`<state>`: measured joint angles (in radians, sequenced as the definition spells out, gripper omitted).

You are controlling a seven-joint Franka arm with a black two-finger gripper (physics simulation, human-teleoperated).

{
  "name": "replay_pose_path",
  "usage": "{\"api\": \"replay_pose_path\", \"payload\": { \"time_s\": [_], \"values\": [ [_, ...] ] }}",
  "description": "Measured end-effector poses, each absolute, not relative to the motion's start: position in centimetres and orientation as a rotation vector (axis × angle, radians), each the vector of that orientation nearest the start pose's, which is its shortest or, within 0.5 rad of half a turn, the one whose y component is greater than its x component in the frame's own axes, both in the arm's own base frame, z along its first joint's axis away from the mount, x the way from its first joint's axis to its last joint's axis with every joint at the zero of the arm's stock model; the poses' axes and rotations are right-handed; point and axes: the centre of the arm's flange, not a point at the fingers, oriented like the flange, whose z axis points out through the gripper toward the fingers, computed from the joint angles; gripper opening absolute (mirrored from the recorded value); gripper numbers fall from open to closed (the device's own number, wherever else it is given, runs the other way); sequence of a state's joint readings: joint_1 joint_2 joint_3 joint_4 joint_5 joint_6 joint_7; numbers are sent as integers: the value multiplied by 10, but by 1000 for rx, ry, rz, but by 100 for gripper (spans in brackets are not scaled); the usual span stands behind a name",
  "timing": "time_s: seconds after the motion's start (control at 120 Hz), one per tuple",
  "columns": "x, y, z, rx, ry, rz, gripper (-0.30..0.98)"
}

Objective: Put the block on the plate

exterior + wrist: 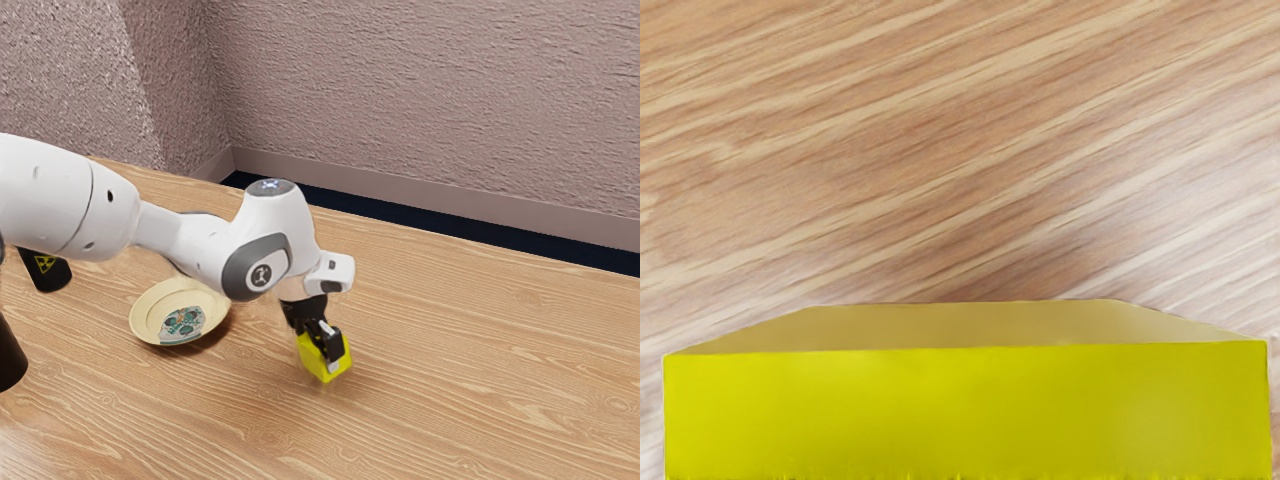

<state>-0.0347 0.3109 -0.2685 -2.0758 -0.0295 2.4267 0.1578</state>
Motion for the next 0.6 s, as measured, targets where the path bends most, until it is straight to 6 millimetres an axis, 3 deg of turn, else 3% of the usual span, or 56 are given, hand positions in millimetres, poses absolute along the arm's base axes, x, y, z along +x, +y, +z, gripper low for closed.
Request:
{"api": "replay_pose_path", "payload": {
  "time_s": [0.1, 0.167, 0.283, 0.35, 0.442, 0.6],
  "values": [
    [571, -172, 316, -3168, 668, -104, 39],
    [583, -160, 334, -3168, 625, -123, 38],
    [610, -107, 364, -3163, 468, -124, 39],
    [615, -70, 377, -3157, 372, -105, 39],
    [607, -30, 398, -3153, 266, -84, 38],
    [570, 28, 405, -3166, 99, -1, 38]
  ]
}}
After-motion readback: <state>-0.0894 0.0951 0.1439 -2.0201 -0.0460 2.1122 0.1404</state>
